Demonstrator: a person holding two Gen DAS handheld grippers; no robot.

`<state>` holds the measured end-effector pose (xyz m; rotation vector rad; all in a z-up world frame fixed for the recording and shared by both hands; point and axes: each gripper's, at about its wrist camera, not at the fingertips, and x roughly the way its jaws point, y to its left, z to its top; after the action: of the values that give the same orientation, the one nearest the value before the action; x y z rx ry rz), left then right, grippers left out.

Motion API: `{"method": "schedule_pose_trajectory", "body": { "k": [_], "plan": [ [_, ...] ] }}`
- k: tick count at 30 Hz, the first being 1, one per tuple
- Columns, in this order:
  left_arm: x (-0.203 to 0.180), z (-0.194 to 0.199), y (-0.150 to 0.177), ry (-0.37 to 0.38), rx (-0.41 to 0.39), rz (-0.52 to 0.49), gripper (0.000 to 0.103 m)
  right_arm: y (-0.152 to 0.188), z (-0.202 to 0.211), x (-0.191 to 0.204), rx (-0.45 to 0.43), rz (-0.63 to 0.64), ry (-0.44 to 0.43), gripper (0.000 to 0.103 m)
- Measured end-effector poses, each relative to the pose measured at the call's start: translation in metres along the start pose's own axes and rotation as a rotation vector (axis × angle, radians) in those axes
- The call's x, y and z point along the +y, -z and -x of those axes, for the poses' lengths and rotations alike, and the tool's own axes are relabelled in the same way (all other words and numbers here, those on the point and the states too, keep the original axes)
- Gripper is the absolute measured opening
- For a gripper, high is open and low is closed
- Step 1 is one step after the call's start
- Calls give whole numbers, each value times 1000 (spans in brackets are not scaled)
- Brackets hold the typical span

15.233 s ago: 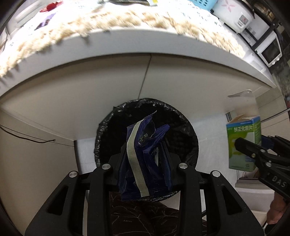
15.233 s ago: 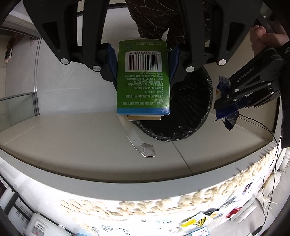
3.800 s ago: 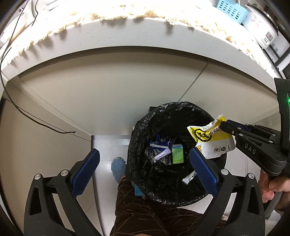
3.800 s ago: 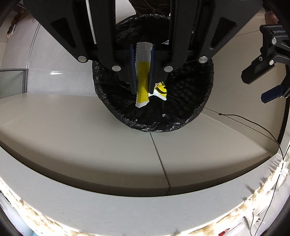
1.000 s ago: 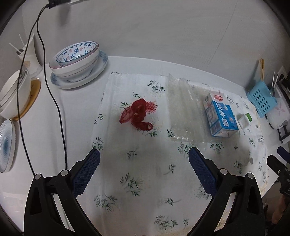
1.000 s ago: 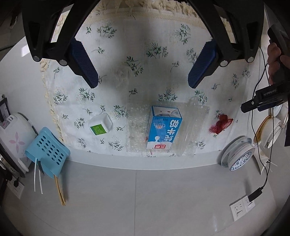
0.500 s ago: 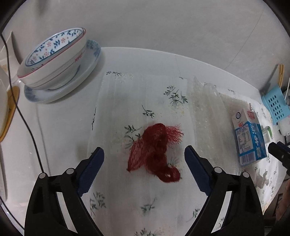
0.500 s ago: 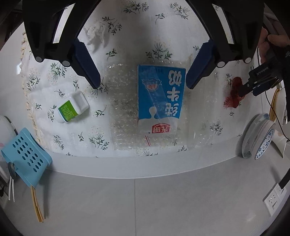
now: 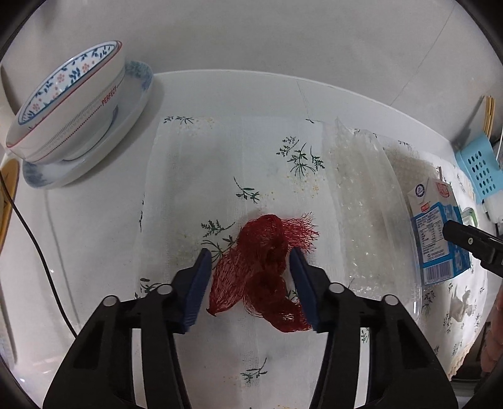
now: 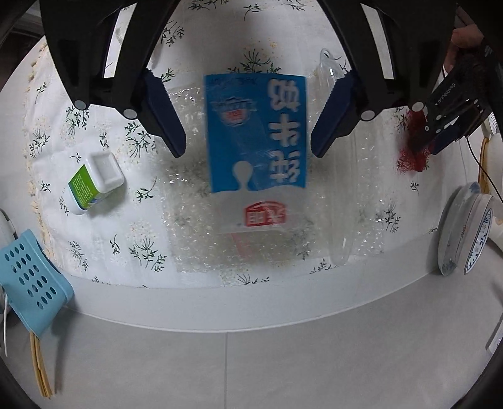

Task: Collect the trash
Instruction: 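Grasp the red mesh bag with the left tool while the right tool grasps the milk carton, then lift the red mesh bag and milk carton and carry both down over the bin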

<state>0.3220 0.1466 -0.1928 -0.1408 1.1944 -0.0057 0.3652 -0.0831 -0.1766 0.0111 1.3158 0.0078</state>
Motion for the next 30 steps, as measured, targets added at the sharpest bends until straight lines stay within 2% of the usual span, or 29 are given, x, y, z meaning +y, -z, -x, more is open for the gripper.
{"method": "schedule_pose_trajectory", "body": {
  "k": [6, 8, 9, 11, 17, 22, 30],
  "plan": [
    [-2, -4, 2, 13, 12, -9, 32, -1, -9, 7, 34, -3, 33, 78],
    [-6, -4, 3, 16, 16, -13, 23, -1, -16, 6, 59, -15, 36, 78],
    [-7, -4, 3, 21, 17, -13, 21, 0, -18, 5, 65, -22, 39, 76],
    [-10, -3, 5, 19, 12, -19, 17, 0, -22, 2, 85, -45, 34, 64],
    [-8, 3, 8, 38, -5, -20, 15, 1, -18, 2, 73, -44, 43, 62],
    [-8, 12, 10, 56, -25, -12, 15, 7, -3, 6, 28, -44, 42, 62],
    [-4, 50, 25, 75, -67, -13, 15, 25, 32, -10, -34, -49, 5, 62]
  ]
}}
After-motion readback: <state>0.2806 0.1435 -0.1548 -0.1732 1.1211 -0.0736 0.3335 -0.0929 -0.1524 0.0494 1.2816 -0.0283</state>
